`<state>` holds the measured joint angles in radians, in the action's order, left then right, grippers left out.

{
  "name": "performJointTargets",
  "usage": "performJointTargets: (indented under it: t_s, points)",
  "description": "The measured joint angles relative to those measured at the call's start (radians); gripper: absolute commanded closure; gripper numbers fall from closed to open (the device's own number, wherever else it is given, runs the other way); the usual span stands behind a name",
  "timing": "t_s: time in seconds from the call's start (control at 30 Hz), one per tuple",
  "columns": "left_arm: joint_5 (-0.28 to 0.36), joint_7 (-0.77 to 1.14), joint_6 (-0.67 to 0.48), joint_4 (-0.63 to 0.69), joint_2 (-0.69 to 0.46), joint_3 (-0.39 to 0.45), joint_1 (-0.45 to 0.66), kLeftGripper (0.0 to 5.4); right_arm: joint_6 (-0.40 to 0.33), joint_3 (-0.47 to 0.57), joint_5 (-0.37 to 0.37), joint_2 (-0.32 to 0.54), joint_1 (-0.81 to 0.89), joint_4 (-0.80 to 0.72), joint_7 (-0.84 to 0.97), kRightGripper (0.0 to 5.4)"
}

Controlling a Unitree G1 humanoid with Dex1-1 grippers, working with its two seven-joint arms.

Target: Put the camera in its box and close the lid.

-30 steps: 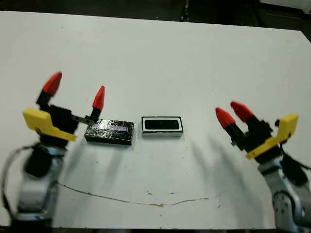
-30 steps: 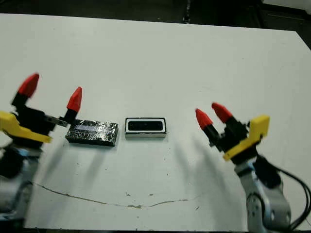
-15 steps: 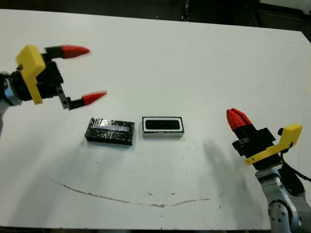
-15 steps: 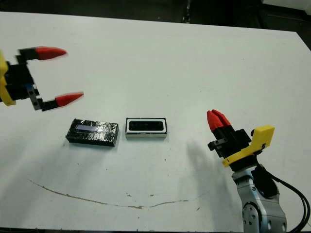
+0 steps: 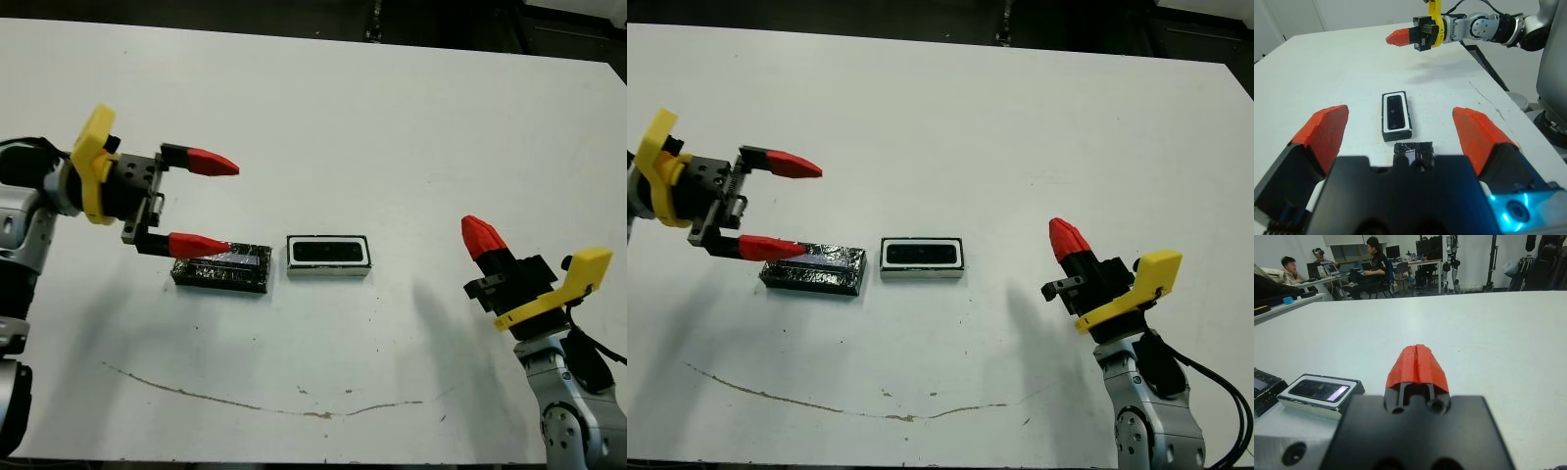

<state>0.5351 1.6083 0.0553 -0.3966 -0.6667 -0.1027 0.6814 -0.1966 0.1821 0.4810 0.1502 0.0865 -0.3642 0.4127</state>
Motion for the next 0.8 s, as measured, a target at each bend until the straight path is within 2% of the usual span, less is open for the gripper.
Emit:
performJointTargets:
  t_s: [0.17, 0.3, 0.47, 0.63, 0.8]
  points:
    - [-0.004, 0.0, -0.029, 0.013, 0.0, 0.004, -0.037, 0.0, 0.0, -0.005, 0.009, 0.0, 0.0, 0.001, 0.0, 5.39]
    - [-0.06, -0.005, -0.053, 0.027, 0.0, 0.003, -0.047, 0.0, 0.0, -0.009, 0.017, 0.0, 0.0, 0.006, 0.003, 5.39]
    - [-0.159, -0.017, -0.086, 0.035, 0.0, -0.029, -0.047, 0.0, 0.009, -0.013, 0.017, 0.001, 0.0, 0.012, 0.011, 5.39]
    - [-0.208, -0.022, -0.107, 0.043, 0.005, -0.054, -0.047, 0.0, 0.009, -0.013, 0.018, 0.001, 0.0, 0.012, 0.01, 5.39]
    - [-0.257, -0.042, -0.081, 0.066, 0.006, -0.082, -0.047, 0.0, 0.011, -0.016, 0.017, 0.001, 0.001, 0.015, 0.011, 5.39]
